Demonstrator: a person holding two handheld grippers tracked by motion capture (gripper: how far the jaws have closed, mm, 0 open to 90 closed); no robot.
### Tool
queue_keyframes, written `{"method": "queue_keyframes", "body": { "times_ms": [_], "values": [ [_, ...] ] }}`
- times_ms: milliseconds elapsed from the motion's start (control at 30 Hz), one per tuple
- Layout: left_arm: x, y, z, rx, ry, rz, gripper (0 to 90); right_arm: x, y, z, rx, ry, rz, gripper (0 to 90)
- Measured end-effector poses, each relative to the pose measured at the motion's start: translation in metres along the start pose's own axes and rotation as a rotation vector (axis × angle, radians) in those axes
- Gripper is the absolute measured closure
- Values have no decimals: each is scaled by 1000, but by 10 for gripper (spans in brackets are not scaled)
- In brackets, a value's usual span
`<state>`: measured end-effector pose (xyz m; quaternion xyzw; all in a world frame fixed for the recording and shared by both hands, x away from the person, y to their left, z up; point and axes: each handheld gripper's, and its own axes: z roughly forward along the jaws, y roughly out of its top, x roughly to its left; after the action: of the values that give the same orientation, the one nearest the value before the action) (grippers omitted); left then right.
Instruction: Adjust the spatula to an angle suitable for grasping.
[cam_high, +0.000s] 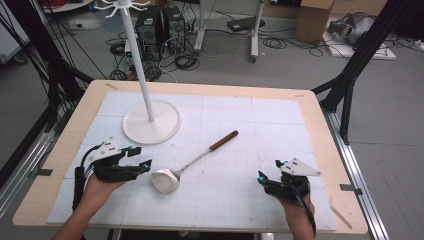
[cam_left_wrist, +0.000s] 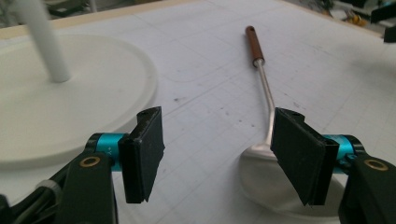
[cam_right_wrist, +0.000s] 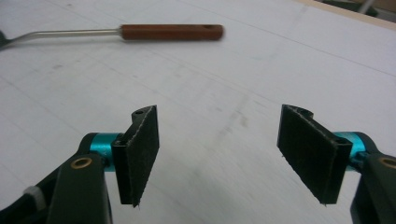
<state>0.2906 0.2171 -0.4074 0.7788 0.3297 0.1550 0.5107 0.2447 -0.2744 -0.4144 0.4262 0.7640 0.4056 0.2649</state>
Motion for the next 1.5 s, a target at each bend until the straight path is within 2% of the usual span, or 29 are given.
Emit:
{"method": "queue_keyframes", "body": {
  "times_ms": [33, 67, 100, 133, 167, 200, 233, 267, 300, 333, 400, 467, 500, 533, 567, 667, 700, 767, 800, 967, 1000, 1067, 1267, 1300, 1333, 1500],
  "values": [
    [-6, 8, 14, 39, -27, 24, 349, -10, -7, -12, -5, -36, 11, 285],
    [-6, 8, 14, 39, -27, 24, 350, -13, -9, -16, -9, -46, 14, 285],
    [-13, 16, 30, 87, -58, 47, 357, -16, -12, -20, -17, -60, 25, 285],
    [-17, 20, 39, 114, -75, 61, 362, -19, -15, -24, -21, -66, 43, 286],
    [-21, 22, 46, 134, -82, 68, 376, -23, -17, -27, -28, -79, 49, 285],
    [-21, 22, 46, 134, -82, 68, 392, -24, -19, -29, -30, -85, 56, 285],
    [-28, 27, 61, 176, -89, 78, 406, -27, -20, -31, -34, -97, 61, 285],
    [-28, 27, 61, 176, -89, 78, 409, -28, -21, -32, -40, -101, 66, 285],
    [-35, 31, 76, 208, -94, 86, 431, -30, -21, -34, -45, -107, 74, 285],
    [-37, 32, 85, 237, -94, 105, 444, -30, -21, -35, -48, -111, 78, 285],
    [-42, 33, 97, 277, -86, 113, 470, -32, -22, -36, -56, -121, 75, 285],
    [-43, 33, 101, 291, -85, 114, 511, -32, -22, -36, -55, -120, 81, 285],
    [-47, 32, 112, 339, -64, 119, 529, -31, -23, -36, -49, -119, 79, 286],
    [-47, 32, 112, 339, -64, 119, 549, -31, -23, -36, -50, -118, 76, 285],
    [-51, 32, 119, 379, -55, 146, 595, -31, -23, -36, -52, -120, 74, 285],
    [-54, 32, 124, 397, -52, 155, 664, -30, -23, -35, -53, -118, 77, 286],
    [-54, 31, 127, 425, -59, 159, 701, -30, -23, -35, -52, -118, 79, 286],
    [-54, 30, 127, 428, -64, 158, 741, -30, -23, -35, -51, -118, 78, 286],
    [-54, 30, 127, 428, -64, 158, 805, -30, -23, -35, -51, -118, 78, 286],
    [-52, 30, 120, 456, -79, 158, 832, -30, -23, -37, -58, -124, 87, 287],
    [-53, 29, 117, 454, -79, 172, 836, -29, -23, -36, -58, -124, 89, 287],
    [-53, 28, 115, 457, -81, 175, 836, -29, -23, -36, -57, -123, 79, 287],
    [-50, 19, 96, 454, -82, 175, 836, -28, -23, -36, -58, -121, 82, 287],
    [-48, 14, 89, 439, -77, 149, 836, -28, -23, -36, -58, -120, 81, 287],
    [-48, 14, 89, 439, -77, 149, 836, -28, -23, -36, -58, -120, 81, 287],
    [-40, 2, 62, 433, -57, 124, 836, -27, -23, -34, -52, -116, 82, 287]
  ]
}}
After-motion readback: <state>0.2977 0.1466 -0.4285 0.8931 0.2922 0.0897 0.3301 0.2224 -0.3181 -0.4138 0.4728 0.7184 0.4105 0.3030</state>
